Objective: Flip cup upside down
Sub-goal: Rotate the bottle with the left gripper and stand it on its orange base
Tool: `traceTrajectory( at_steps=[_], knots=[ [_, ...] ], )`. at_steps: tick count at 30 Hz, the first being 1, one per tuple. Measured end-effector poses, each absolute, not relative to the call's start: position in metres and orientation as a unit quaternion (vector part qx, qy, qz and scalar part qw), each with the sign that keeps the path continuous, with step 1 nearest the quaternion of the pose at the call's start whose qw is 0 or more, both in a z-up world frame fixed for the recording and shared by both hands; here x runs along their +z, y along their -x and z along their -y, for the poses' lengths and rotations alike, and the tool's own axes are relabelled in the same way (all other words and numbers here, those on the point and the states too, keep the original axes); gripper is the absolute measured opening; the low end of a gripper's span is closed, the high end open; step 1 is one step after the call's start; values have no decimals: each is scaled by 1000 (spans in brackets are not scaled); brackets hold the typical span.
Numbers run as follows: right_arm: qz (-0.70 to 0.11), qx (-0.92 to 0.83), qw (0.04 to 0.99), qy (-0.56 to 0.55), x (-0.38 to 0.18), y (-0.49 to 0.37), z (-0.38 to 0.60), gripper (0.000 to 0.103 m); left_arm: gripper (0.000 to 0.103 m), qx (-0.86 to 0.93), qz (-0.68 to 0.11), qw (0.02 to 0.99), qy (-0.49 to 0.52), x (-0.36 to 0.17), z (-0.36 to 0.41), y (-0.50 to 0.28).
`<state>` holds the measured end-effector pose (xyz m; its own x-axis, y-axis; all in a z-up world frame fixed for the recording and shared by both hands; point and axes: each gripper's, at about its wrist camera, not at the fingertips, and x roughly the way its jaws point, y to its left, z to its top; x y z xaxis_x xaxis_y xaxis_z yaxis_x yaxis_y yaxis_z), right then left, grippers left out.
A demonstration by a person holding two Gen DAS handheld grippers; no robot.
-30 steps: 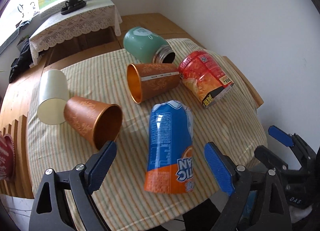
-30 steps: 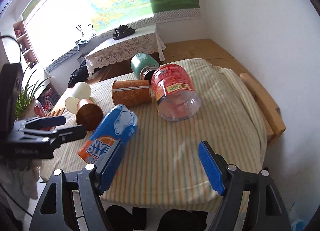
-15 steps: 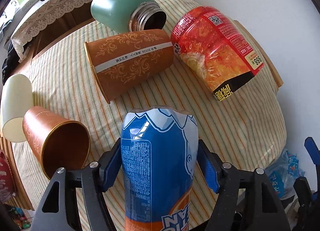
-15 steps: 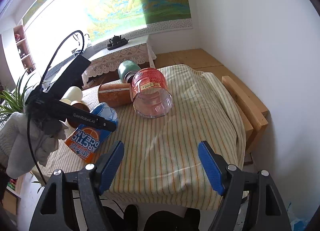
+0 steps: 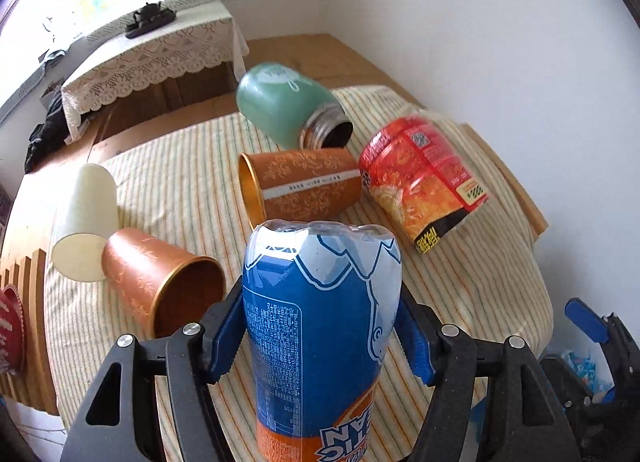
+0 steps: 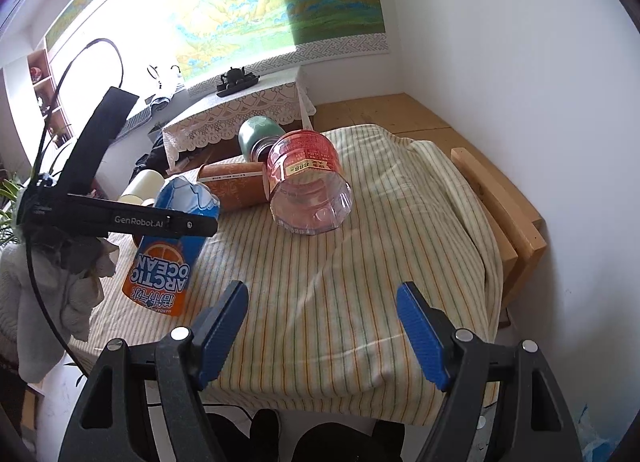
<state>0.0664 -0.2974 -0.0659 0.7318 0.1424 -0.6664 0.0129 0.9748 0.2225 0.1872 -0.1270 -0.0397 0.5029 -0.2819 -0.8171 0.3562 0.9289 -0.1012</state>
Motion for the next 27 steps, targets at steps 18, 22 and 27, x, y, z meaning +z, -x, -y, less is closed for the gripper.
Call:
traceTrajectory(
  at_steps=[18,22,27],
  knots=[
    [-355,36,930,-85,-69,-78,276,73,71,-142,-271,952,28,-35,93,-138],
    [-353,32,932,-80,-68,-77,275,73,71,-145,-266,953,26,-41,98,-142],
    [-348,29,934,-78,-66,-75,275,73,71,-146,-254,956,26,-42,95,-132]
  ],
)
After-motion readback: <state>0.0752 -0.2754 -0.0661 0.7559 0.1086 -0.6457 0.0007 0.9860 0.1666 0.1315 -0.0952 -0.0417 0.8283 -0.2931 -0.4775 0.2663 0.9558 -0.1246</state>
